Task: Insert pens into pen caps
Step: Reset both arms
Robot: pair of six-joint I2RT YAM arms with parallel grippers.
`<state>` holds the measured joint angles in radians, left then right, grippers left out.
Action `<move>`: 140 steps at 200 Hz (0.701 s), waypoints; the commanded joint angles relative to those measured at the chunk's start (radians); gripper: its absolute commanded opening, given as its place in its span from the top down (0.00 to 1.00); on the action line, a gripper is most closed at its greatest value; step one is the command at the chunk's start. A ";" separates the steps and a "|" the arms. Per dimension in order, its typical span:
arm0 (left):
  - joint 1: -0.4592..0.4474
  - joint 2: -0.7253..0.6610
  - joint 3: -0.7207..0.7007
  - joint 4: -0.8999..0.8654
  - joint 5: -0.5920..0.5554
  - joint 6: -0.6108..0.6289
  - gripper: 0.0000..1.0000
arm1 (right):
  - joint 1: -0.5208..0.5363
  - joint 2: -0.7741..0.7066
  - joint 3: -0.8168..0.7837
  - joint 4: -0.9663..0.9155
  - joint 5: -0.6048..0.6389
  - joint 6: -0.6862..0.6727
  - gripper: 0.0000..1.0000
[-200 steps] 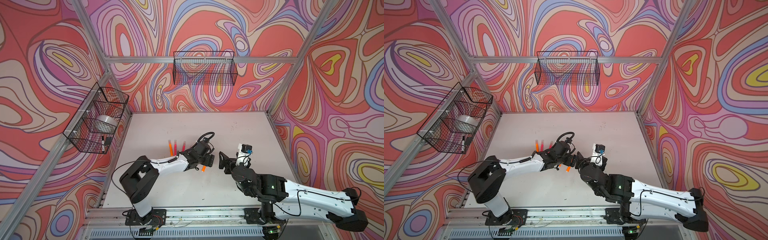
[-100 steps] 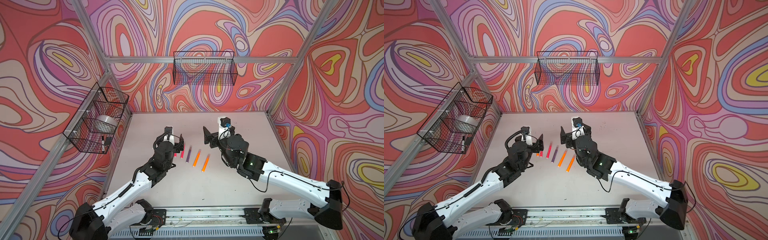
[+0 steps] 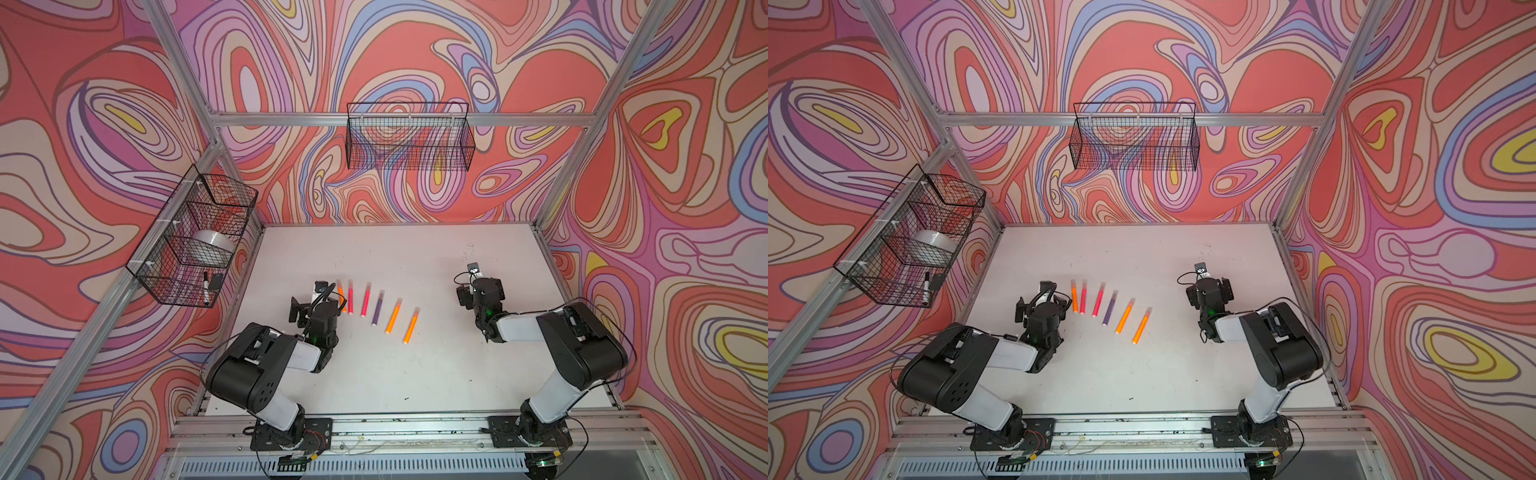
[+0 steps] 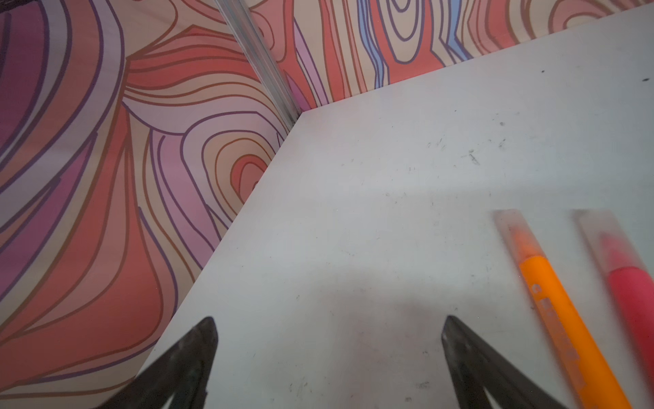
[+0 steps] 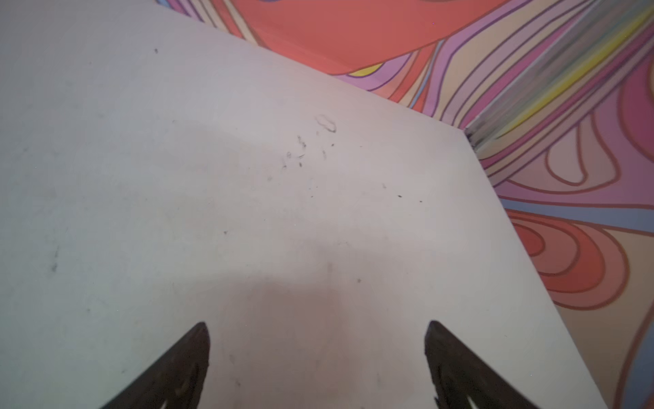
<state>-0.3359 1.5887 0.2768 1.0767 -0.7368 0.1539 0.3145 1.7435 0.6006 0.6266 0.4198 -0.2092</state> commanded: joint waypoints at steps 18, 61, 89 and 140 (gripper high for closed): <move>0.091 -0.050 -0.017 0.131 0.199 -0.015 0.00 | -0.152 -0.080 -0.034 0.113 -0.212 0.090 0.02; 0.190 0.004 -0.012 0.118 0.391 -0.086 0.00 | -0.335 -0.036 -0.164 0.385 -0.448 0.226 0.02; 0.245 -0.033 0.070 -0.109 0.435 -0.159 0.00 | -0.335 -0.038 -0.131 0.316 -0.441 0.231 0.02; 0.273 -0.046 0.090 -0.165 0.465 -0.185 0.00 | -0.335 -0.035 -0.128 0.316 -0.429 0.236 0.02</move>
<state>-0.0681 1.5574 0.3595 0.9596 -0.3065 -0.0025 -0.0200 1.6993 0.4603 0.9298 0.0055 0.0132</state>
